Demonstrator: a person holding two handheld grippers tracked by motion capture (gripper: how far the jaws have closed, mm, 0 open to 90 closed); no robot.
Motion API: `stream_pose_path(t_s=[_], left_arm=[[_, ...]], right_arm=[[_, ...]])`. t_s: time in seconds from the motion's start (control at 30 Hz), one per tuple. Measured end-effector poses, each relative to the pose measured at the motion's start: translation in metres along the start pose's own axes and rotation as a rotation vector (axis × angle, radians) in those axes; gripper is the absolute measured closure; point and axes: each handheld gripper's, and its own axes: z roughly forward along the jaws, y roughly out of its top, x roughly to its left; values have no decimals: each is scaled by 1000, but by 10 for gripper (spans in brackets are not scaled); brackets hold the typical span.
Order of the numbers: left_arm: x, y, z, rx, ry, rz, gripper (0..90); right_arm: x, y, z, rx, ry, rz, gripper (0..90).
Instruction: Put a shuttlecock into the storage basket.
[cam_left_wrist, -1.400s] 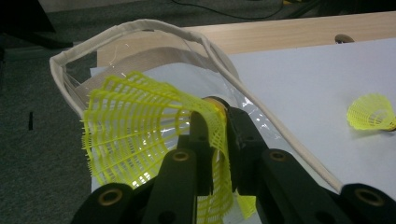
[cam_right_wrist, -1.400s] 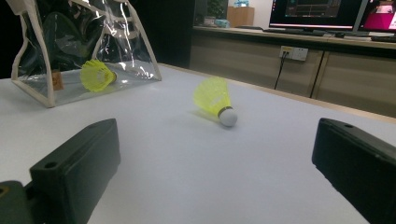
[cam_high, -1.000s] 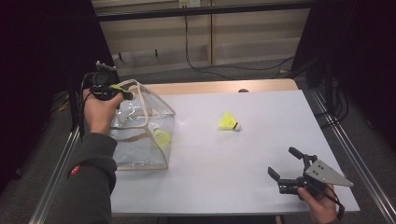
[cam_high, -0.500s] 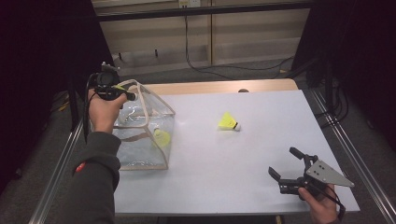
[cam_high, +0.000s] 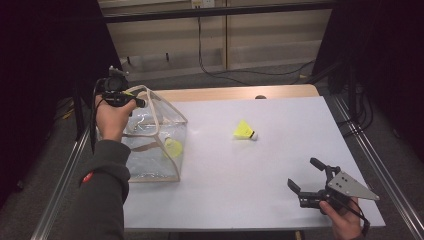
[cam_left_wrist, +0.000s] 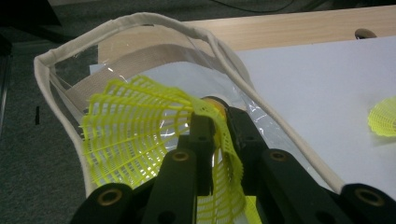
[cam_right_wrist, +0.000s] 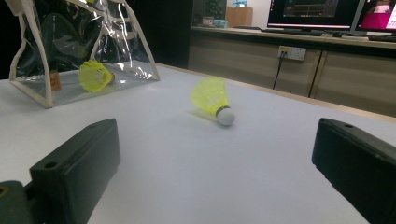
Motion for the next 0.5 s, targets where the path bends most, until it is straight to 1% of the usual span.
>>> stream_pose_path(t_s=[0.03,0.1,0.13,0.2,0.27,0.3,0.37,0.47,0.5], left_arm=[[0,0,0,-13,12,-2,709],[0,0,0,-13,16,4,701],[0,0,-1,-9,12,11,697],[-1,0,-1,-9,-3,4,688],[-1,0,-2,-5,-13,7,668],[-2,-1,-2,-9,-19,0,668],[-2,-1,-3,-6,-26,2,654],[-2,-1,-6,-7,-45,-5,613],[-3,-1,-7,-8,-53,-8,612]], right_arm=[[0,0,0,0,0,0,10],[0,0,0,0,-1,0,10],[-1,0,0,-2,0,1,10],[-1,0,0,-1,0,2,10],[-1,0,0,-1,0,1,10],[0,0,-1,-1,-1,0,10],[0,0,0,1,-1,1,10],[0,0,-1,-1,-1,0,10],[0,0,-1,-1,-1,0,10]])
